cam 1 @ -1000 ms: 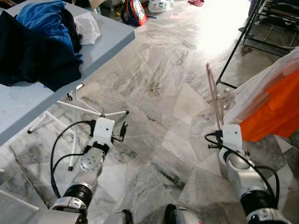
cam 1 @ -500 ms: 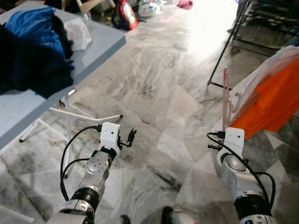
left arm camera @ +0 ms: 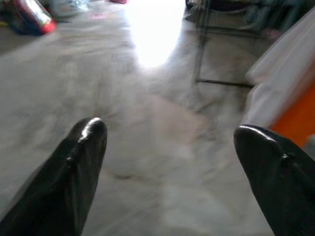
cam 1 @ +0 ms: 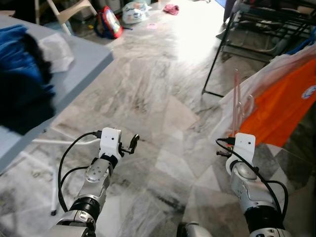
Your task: Hang hanger
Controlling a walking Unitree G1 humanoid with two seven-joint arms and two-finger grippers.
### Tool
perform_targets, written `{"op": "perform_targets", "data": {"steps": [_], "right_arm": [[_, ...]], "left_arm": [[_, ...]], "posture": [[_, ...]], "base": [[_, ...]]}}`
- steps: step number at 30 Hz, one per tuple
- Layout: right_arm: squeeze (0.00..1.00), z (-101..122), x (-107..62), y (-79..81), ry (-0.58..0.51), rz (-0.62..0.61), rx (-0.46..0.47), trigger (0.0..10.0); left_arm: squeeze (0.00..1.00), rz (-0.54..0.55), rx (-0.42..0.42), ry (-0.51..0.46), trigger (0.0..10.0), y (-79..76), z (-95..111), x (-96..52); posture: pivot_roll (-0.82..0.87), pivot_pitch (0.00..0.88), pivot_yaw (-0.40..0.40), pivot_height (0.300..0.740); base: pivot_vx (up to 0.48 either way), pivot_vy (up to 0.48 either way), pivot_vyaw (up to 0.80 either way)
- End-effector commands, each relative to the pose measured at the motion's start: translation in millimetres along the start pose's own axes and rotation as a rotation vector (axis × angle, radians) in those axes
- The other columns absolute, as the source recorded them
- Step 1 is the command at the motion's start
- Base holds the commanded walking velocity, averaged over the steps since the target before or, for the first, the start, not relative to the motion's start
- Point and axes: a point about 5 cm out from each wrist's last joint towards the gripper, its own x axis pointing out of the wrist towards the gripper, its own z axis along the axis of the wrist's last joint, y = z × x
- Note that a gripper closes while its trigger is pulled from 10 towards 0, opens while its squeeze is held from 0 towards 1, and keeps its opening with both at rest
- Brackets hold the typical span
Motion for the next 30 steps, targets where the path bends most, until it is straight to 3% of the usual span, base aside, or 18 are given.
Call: {"op": "perform_targets", "data": {"steps": [1, 30], "right_arm": [[0.00, 5.3, -1.3, 4.0, -0.018, 0.008, 0.016, 10.0], [0.00, 11.1, -0.7, 8.2, -0.024, 0.049, 0.024, 10.0]], "left_arm": [[0.00, 0.014, 0.009, 0.021, 10.0, 7.6, -3.8, -4.0], [0.00, -0.012, -0.001, 0.028, 10.0, -1.2, -2.4, 1.1]], "posture": [[-0.06, 0.173, 0.003, 0.740], [-0.06, 0.159, 0.002, 0.740]], "base": [[0.405, 0.000, 0.00], [0.425, 0.000, 0.00]]}}
